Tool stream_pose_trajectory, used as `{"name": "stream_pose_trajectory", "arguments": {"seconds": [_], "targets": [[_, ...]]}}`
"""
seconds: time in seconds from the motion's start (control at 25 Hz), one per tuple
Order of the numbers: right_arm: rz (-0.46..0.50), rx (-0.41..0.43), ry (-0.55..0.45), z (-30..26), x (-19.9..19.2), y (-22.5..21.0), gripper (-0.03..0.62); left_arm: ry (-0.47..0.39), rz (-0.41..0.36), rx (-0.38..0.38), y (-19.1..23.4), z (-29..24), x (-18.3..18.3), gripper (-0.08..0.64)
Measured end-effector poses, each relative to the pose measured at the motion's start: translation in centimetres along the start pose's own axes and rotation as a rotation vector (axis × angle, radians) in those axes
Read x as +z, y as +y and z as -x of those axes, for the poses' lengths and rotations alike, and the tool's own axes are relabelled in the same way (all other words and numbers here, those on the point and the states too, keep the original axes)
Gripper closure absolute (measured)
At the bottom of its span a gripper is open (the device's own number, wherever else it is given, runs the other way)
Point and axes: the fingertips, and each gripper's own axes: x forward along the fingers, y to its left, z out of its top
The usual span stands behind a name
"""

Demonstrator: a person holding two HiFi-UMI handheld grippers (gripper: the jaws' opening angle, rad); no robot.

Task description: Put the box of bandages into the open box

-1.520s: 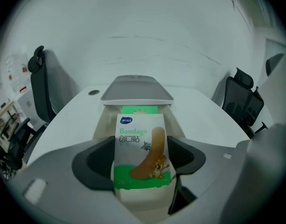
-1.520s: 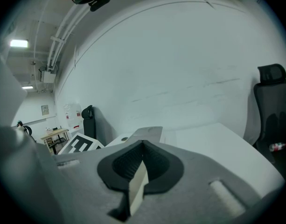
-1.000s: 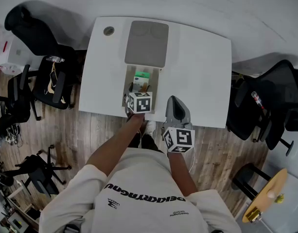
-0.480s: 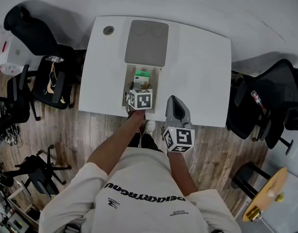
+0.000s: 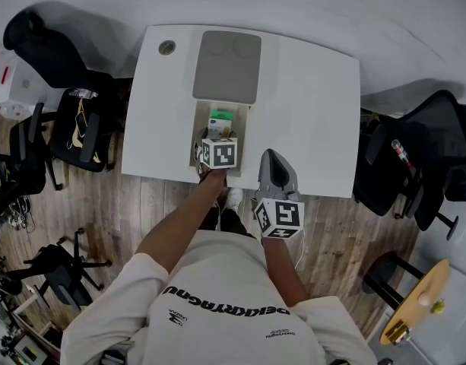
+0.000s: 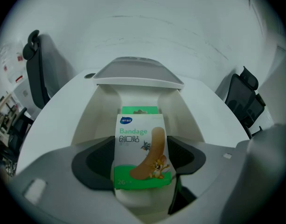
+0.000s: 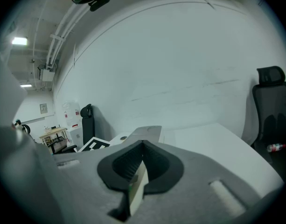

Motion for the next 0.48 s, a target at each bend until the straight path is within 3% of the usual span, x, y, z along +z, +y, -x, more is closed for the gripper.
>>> {"name": "stream_pose_trajectory", "arguments": {"seconds": [0.48], "targets": [[-0.001,-0.002,0.005,-0.03,-0.19,-0.30,0.594,0.022,0.006,0.001,-0.08,-0.66,-0.47,0.206]]}}
